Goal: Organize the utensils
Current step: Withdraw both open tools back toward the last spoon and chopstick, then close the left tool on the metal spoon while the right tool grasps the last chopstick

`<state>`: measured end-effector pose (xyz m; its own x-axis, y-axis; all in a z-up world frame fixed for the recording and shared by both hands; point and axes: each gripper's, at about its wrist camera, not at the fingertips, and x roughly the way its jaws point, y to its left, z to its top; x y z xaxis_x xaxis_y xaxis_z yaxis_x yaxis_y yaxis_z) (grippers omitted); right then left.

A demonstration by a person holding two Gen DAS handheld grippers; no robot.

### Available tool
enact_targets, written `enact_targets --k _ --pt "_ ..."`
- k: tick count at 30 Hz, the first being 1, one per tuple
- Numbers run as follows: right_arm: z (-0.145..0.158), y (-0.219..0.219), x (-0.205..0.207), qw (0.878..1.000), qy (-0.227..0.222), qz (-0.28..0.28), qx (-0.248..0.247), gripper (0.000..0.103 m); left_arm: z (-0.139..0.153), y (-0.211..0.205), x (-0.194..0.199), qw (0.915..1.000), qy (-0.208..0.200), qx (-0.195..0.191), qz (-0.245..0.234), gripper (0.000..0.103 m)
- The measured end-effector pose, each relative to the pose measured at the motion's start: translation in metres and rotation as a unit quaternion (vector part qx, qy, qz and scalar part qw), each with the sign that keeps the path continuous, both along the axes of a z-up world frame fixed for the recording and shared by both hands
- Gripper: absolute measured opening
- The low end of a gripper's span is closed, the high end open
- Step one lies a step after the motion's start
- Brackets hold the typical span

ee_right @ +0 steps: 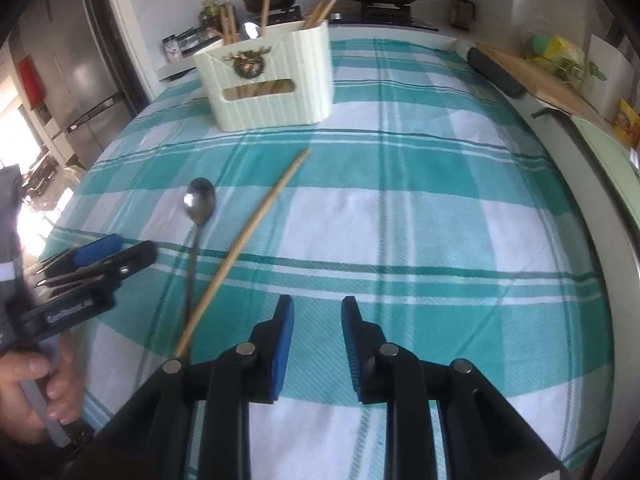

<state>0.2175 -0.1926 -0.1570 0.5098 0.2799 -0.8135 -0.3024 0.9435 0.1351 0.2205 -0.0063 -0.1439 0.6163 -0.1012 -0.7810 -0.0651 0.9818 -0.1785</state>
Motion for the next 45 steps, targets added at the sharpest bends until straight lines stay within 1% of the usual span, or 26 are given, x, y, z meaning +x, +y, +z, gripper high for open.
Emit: enact_targets --k 2,5,7,9,10,12,15,18,22,23,24,26,27,29,30,31,33,34,35,37,39,40,42,43,44,45 --pt "-0.003 0.024 0.008 0.999 -0.007 0.031 0.007 0.025 0.006 0.010 -0.001 0.9996 -0.012 -0.018 0.018 0.078" --pt "-0.012 0.055 0.019 0.998 -0.017 0.057 -0.003 0.025 0.005 0.021 -0.006 0.9993 -0.011 -0.003 0.036 0.081" --pt "-0.021 0.071 0.026 0.997 -0.017 0.068 -0.024 0.025 0.000 0.026 -0.010 0.9991 -0.003 0.002 0.042 0.081" --pt "-0.030 0.080 0.027 0.996 -0.011 0.080 -0.034 0.025 -0.004 0.029 -0.015 0.9989 0.003 0.004 0.046 0.081" --pt "-0.032 0.082 0.024 0.995 -0.017 0.084 -0.044 0.025 -0.006 0.029 -0.016 0.9989 0.005 0.005 0.046 0.081" --pt "-0.031 0.080 0.018 0.994 -0.025 0.078 -0.072 0.025 -0.009 0.025 -0.017 0.9991 0.010 0.006 0.041 0.081" --pt "-0.031 0.054 0.013 0.996 -0.009 0.042 -0.073 0.024 -0.011 0.010 -0.012 0.9996 0.013 0.007 0.022 0.081" --pt "-0.031 0.026 0.005 0.996 -0.002 0.002 -0.092 0.023 -0.012 -0.008 0.001 0.9998 0.013 0.012 0.005 0.083" --pt "-0.028 -0.003 -0.006 0.996 0.010 -0.028 -0.083 0.026 -0.023 -0.033 0.031 0.9974 0.029 0.064 0.018 0.083" --pt "-0.027 -0.008 -0.008 0.996 0.011 -0.032 -0.077 0.028 -0.026 -0.039 0.037 0.9953 0.031 0.088 0.024 0.084" --pt "-0.026 -0.011 -0.010 0.997 0.010 -0.034 -0.071 0.029 -0.026 -0.046 0.041 0.9930 0.023 0.113 0.027 0.088" --pt "-0.024 -0.016 -0.014 0.997 0.006 -0.038 -0.064 0.029 -0.025 -0.055 0.045 0.9894 0.016 0.142 0.028 0.088" --pt "-0.023 -0.017 -0.015 0.997 0.005 -0.038 -0.061 0.029 -0.025 -0.057 0.046 0.9886 0.014 0.148 0.025 0.086" --pt "-0.020 -0.019 -0.017 0.998 0.001 -0.038 -0.055 0.029 -0.024 -0.056 0.043 0.9911 0.008 0.133 -0.001 0.073" --pt "-0.018 -0.020 -0.017 0.998 0.000 -0.038 -0.053 0.029 -0.024 -0.054 0.042 0.9918 0.005 0.127 -0.018 0.063" --pt "-0.016 -0.021 -0.017 0.998 -0.002 -0.039 -0.050 0.029 -0.023 -0.052 0.042 0.9911 0.002 0.129 -0.033 0.051" --pt "-0.012 -0.025 -0.018 0.998 -0.006 -0.041 -0.046 0.030 -0.022 -0.045 0.044 0.9893 -0.003 0.129 -0.069 0.038" --pt "-0.011 -0.027 -0.018 0.998 -0.008 -0.043 -0.044 0.030 -0.021 -0.041 0.045 0.9880 -0.005 0.124 -0.091 0.033" --pt "-0.010 -0.029 -0.019 0.998 -0.009 -0.044 -0.042 0.030 -0.020 -0.037 0.049 0.9865 -0.004 0.120 -0.111 0.032" --pt "-0.009 -0.032 -0.020 0.998 -0.011 -0.047 -0.038 0.030 -0.019 -0.028 0.056 0.9818 -0.005 0.105 -0.158 0.025" --pt "-0.009 -0.033 -0.020 0.998 -0.009 -0.047 -0.034 0.030 -0.019 -0.018 0.065 0.9776 -0.010 0.097 -0.187 0.023" --pt "-0.009 -0.033 -0.021 0.998 -0.009 -0.047 -0.031 0.030 -0.018 -0.014 0.068 0.9774 -0.009 0.089 -0.191 0.025" --pt "-0.007 -0.033 -0.021 0.999 -0.009 -0.043 -0.028 0.030 -0.015 -0.005 0.071 0.9807 0.000 0.069 -0.183 0.029" --pt "-0.005 -0.032 -0.021 0.999 -0.011 -0.042 -0.027 0.030 -0.013 -0.001 0.070 0.9822 0.001 0.062 -0.177 0.041" --pt "-0.003 -0.033 -0.021 0.999 -0.012 -0.041 -0.025 0.031 -0.012 0.000 0.066 0.9835 0.000 0.056 -0.172 0.050" --pt "-0.001 -0.034 -0.020 0.999 -0.013 -0.041 -0.022 0.031 -0.011 0.001 0.062 0.9854 -0.001 0.054 -0.161 0.070"
